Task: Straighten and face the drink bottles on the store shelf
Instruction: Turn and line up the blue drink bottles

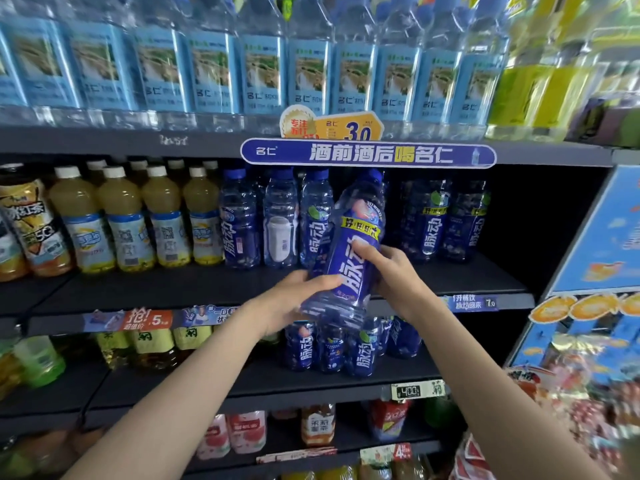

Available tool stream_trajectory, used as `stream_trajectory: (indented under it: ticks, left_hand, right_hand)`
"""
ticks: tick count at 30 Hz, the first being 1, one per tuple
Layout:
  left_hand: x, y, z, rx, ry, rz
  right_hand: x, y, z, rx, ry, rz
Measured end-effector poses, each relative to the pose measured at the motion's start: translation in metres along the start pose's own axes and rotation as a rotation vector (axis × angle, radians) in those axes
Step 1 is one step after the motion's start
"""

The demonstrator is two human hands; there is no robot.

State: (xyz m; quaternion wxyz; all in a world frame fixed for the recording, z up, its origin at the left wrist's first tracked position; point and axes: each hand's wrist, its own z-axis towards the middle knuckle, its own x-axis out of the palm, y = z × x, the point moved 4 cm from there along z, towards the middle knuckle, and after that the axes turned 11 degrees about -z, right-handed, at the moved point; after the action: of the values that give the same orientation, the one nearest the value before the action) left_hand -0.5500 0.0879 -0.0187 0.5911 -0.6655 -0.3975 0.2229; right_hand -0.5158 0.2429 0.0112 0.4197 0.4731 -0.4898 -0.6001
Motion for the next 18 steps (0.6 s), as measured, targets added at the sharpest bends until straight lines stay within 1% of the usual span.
stream_trajectory:
  ticks: [2,4,5,7,9,10,11,12,13,16,18]
  left_hand:
    - [0.001,0.001,-0.006,0.107,-0.136,0.072]
    - [-0.002,-0.002,-0.013,0.256,-0.299,0.193]
    - [-0.005,-0.005,-0.017,0.324,-0.370,0.293]
    - [-0.007,-0.012,-0.027,0.437,-0.474,0.568]
    - [-0.004,-0.018,-0.036,0.537,-0.526,0.851]
    - [-0.004,-0.021,-0.040,0.570,-0.527,0.918]
    - [-0.006,-0.024,-0.042,0.578,-0.500,0.917]
    - [-0.010,-0.027,-0.043,0.553,-0.445,0.838]
    - [-0.016,-0.029,-0.043,0.474,-0.370,0.700]
    - [-0.028,-0.032,-0.050,0.163,-0.119,0.264]
    - [-0.022,-0.028,-0.054,0.031,0.020,0.071]
  right_hand:
    - [0.003,0.008,-0.005,-0.029,-0.066,-0.148]
    - [0.012,0.015,-0.009,-0.019,-0.100,-0.225]
    - [0.019,0.017,-0.011,-0.003,-0.093,-0.214]
    - [0.032,0.017,-0.016,0.042,-0.111,-0.144]
    - [0.040,0.016,-0.019,0.083,-0.188,-0.043]
    - [0.041,0.016,-0.023,0.092,-0.222,0.009]
    - [0.042,0.017,-0.026,0.099,-0.240,0.057]
    - [0.041,0.017,-0.027,0.107,-0.244,0.086]
    - [0.039,0.017,-0.029,0.118,-0.235,0.104]
    - [0.030,0.019,-0.031,0.116,-0.170,0.181]
    - [0.027,0.019,-0.034,0.098,-0.102,0.209]
